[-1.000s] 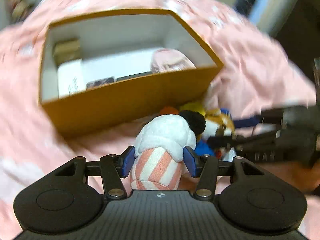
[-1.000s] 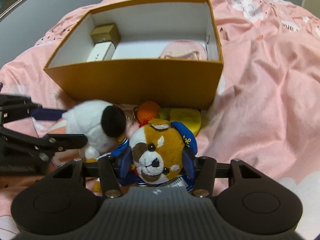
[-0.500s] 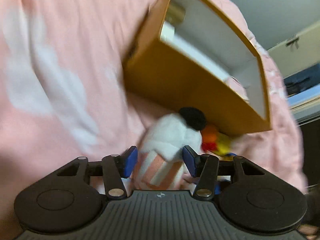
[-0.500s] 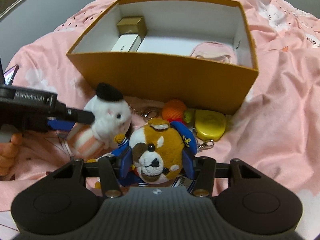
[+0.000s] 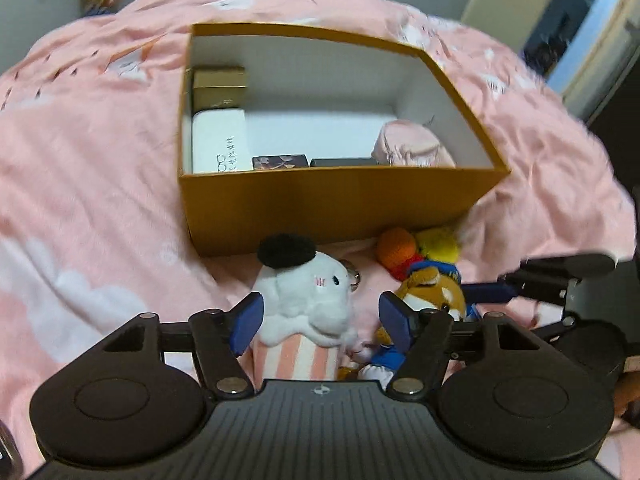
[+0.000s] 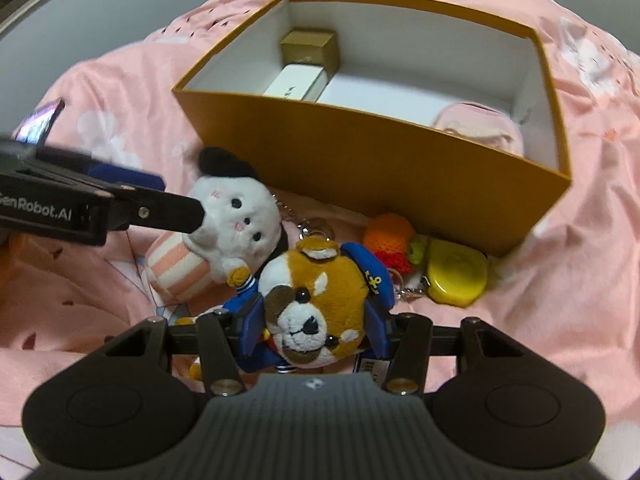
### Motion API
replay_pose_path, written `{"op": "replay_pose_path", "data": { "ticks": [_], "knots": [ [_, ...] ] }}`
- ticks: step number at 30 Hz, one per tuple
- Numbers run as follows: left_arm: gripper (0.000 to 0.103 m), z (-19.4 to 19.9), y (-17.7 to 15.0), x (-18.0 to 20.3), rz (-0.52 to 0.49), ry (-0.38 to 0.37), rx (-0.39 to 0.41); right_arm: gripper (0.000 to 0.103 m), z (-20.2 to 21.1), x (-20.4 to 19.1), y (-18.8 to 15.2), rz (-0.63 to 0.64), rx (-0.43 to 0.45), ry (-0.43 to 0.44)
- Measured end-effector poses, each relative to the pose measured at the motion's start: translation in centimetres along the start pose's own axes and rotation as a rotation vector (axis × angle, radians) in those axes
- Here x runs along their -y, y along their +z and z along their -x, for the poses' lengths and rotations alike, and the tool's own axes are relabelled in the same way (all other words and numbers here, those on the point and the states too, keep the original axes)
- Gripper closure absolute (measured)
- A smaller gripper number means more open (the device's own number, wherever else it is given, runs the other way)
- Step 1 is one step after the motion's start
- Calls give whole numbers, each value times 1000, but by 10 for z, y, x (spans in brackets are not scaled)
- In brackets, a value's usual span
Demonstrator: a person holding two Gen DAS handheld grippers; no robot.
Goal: Organize objects
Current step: 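Lift the dog plush with the right gripper while the left lifts the white plush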
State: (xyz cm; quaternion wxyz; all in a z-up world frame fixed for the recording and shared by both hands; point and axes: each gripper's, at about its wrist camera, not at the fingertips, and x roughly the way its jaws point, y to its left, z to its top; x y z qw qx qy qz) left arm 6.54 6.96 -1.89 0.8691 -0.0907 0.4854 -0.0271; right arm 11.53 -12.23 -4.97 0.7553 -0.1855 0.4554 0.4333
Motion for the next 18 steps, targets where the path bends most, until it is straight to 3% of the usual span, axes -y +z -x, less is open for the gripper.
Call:
{"op": "replay_pose_path", "data": {
  "ticks": [3,7,10,13,18],
  "knots": [
    [24,-15,3,-1,-29,40,-48,49,-4,-2,3,41,-3,8],
    [24,-33,5,-15,43,-21,-99,48,-13,-1,7,75,-18,20],
    [29,-40,3,-20,55,10,-103,48,-25,2,8,62,-37,32],
    [34,-45,0,-26,73,-10,-106,48,-33,8,7,33,-45,53],
    [34,-54,-4,-24,48,1,-121,48,-39,17,5,-24,-48,86]
  ]
}}
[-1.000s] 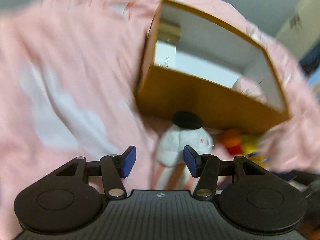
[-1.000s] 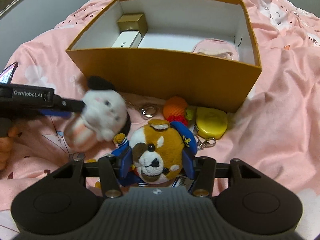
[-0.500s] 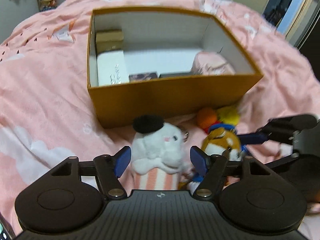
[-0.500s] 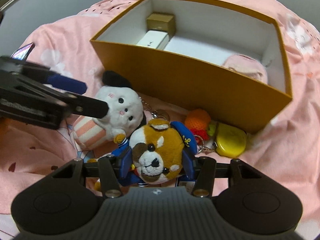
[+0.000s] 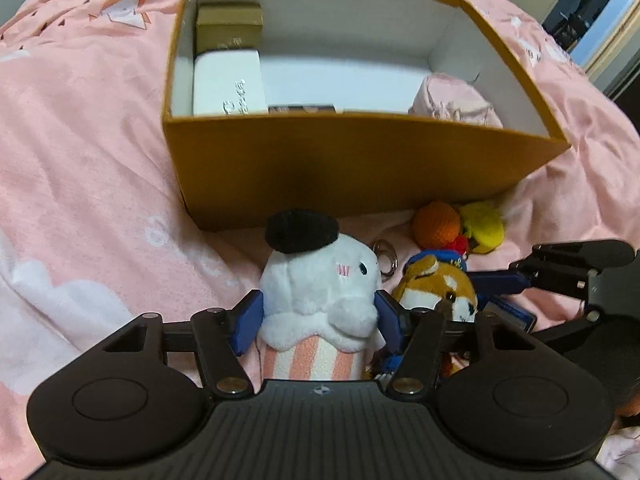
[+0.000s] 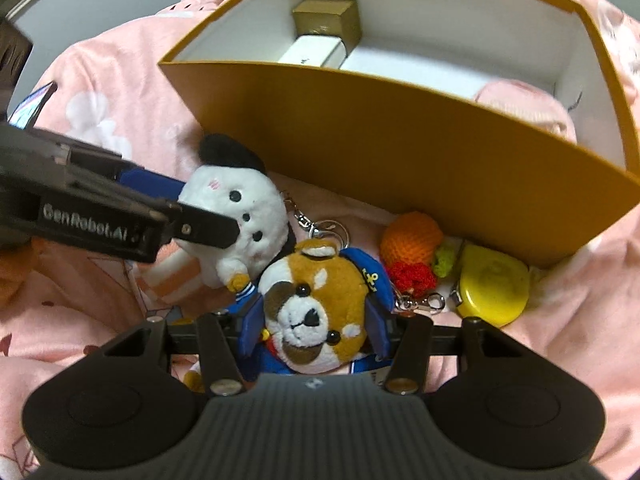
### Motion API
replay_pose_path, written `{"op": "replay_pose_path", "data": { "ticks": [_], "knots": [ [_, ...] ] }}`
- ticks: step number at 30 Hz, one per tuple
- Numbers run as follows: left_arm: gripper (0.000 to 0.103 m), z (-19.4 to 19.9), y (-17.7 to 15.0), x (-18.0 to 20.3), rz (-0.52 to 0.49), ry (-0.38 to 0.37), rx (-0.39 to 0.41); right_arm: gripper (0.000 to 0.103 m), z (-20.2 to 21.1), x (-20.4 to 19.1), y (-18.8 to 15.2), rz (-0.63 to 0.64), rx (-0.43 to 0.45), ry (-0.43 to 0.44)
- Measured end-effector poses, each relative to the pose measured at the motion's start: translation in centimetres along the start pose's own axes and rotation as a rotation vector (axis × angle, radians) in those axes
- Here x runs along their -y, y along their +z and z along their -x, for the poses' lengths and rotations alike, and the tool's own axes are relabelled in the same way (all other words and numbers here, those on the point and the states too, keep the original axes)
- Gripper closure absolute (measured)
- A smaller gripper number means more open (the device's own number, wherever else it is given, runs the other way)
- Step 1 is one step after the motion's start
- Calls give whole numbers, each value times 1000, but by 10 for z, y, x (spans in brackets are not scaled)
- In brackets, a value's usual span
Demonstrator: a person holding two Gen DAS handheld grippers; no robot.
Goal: Organize objects
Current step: 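Lift the dog plush with the right gripper while the left lifts the white plush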
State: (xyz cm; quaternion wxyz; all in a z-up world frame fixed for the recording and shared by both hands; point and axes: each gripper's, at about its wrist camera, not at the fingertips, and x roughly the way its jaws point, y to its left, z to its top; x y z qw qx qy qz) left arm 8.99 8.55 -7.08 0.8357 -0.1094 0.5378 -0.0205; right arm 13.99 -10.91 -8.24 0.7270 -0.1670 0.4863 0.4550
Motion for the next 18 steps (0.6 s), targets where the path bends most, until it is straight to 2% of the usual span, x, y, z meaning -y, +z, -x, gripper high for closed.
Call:
{"op": "replay_pose_path", "data": {
  "ticks": [6,12,18],
  "knots": [
    [42,18,-7,-1,39,-13,52,49,19,-7,-1,17,38,-18],
    [44,73,-12,13,23,-54,185,50,65,-13,3,57,127,-51],
    [44,126,11,21,30,-108,338,50,122,-25,25,195,242,-79]
  ]
}}
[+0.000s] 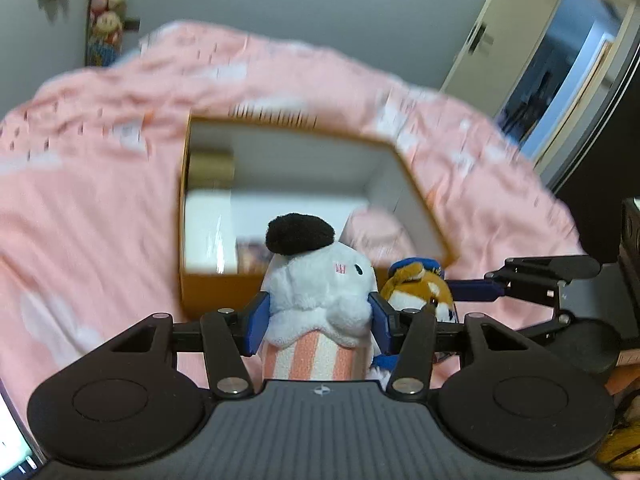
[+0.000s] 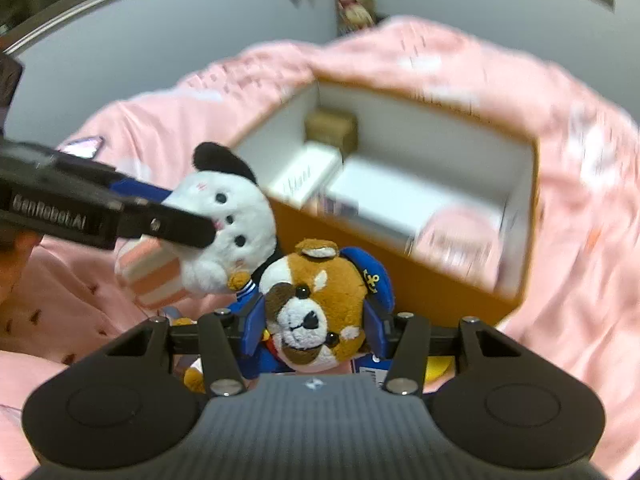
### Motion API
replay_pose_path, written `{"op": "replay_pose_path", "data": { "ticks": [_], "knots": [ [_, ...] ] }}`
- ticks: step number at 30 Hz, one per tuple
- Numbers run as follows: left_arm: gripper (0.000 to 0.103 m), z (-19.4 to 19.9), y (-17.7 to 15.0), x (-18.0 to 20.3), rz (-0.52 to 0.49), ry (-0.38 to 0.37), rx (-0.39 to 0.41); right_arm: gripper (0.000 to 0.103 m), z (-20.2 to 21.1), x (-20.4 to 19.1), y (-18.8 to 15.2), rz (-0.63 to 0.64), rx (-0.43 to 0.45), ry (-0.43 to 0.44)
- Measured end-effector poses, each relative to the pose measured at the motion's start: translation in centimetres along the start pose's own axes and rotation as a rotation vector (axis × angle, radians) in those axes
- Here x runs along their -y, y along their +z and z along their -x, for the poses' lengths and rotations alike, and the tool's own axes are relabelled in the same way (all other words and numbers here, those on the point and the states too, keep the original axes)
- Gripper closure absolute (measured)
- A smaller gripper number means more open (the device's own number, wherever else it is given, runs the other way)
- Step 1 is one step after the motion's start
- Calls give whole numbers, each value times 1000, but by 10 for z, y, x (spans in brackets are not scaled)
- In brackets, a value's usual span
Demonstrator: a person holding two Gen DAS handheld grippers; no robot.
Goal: Organize objects
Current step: 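Lift the dog plush with the right gripper while the left lifts the white plush, then lower both plushes into the orange box with both grippers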
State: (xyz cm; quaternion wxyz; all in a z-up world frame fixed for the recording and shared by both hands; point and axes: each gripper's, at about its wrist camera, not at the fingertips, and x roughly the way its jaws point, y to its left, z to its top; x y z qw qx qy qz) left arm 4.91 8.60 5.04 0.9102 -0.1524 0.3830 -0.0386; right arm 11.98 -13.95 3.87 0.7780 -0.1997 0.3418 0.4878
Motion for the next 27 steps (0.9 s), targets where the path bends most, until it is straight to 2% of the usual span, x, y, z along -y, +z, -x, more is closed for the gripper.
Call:
{"op": "replay_pose_path", "data": {
  "ticks": [6,9,12,15,20,27],
  "knots": [
    [45,4,51,1,20,-31,98,50,19,15,49,128,73,-39],
    [45,-10,73,-1,31,-29,133,50,11,29,73,185,82,-72],
    [45,-36,88,-10,81,-23,131,50,-12,46,96,205,62,-86],
    [45,-69,95,-22,147,-10,114,50,-45,61,111,218,13,-96],
    [45,-117,93,-39,227,42,94,50,-101,82,115,254,-62,-94],
    [45,-155,84,-51,269,109,75,50,-151,97,110,231,-132,-60]
  ]
}}
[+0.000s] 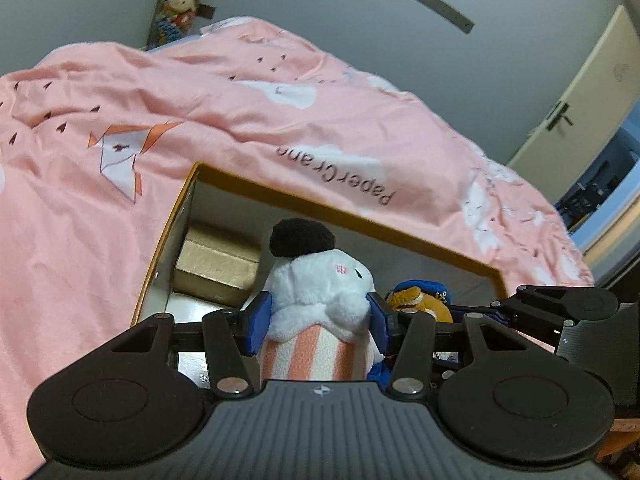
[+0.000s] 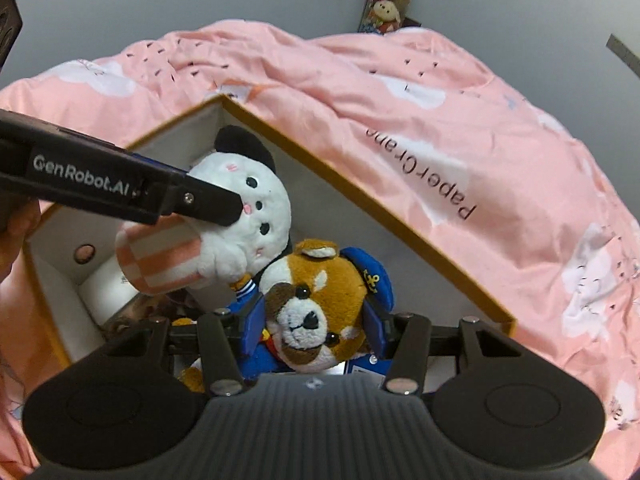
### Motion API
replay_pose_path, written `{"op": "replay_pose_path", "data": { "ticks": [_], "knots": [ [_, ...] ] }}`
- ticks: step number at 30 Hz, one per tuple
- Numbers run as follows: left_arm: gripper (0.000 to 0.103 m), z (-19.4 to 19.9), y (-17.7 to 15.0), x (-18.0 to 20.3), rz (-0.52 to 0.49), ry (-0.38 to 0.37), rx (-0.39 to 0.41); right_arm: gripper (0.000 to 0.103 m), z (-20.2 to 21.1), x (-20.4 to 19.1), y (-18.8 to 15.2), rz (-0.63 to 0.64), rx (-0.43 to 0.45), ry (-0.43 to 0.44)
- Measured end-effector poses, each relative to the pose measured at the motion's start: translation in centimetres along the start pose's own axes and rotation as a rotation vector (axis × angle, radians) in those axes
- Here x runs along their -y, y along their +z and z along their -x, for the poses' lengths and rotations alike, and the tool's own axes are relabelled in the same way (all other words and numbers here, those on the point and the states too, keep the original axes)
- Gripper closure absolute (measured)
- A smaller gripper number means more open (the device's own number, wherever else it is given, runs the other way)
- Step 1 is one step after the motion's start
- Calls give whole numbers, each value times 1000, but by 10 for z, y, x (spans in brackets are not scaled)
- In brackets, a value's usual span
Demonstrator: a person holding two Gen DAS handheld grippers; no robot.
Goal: Organize objects
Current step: 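Lower both plushes into the orange box with both grippers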
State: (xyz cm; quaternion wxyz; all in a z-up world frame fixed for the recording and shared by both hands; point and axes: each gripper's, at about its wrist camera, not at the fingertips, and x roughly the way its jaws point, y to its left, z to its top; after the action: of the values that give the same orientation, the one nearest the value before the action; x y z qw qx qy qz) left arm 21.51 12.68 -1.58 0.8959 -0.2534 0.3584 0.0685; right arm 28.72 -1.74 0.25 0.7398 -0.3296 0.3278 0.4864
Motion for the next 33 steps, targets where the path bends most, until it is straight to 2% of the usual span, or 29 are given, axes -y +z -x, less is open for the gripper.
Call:
{"op": "replay_pose_path", "data": {
  "ticks": [7,17,23,29,30,33],
  "knots": [
    [45,-22,-3,-6,1,32,-24,50,-38,6,6,31,-38,39],
    [43,-43,-2,-8,-8,77,-92,46,-64,5,3,4,-56,44],
    [40,-37,1,-7,-23,48,-113,40,-57,0,3,-7,-49,-1],
    [41,0,0,-1,-79,-5,-111,40,-25,0,-1,-50,6,-18],
    [42,4,-2,-1,-87,3,-125,41,-21,-1,-3,-71,1,-11],
    [53,8,-12,-1,-83,32,-165,46,-13,-3,-11,-133,-11,31]
  ]
}}
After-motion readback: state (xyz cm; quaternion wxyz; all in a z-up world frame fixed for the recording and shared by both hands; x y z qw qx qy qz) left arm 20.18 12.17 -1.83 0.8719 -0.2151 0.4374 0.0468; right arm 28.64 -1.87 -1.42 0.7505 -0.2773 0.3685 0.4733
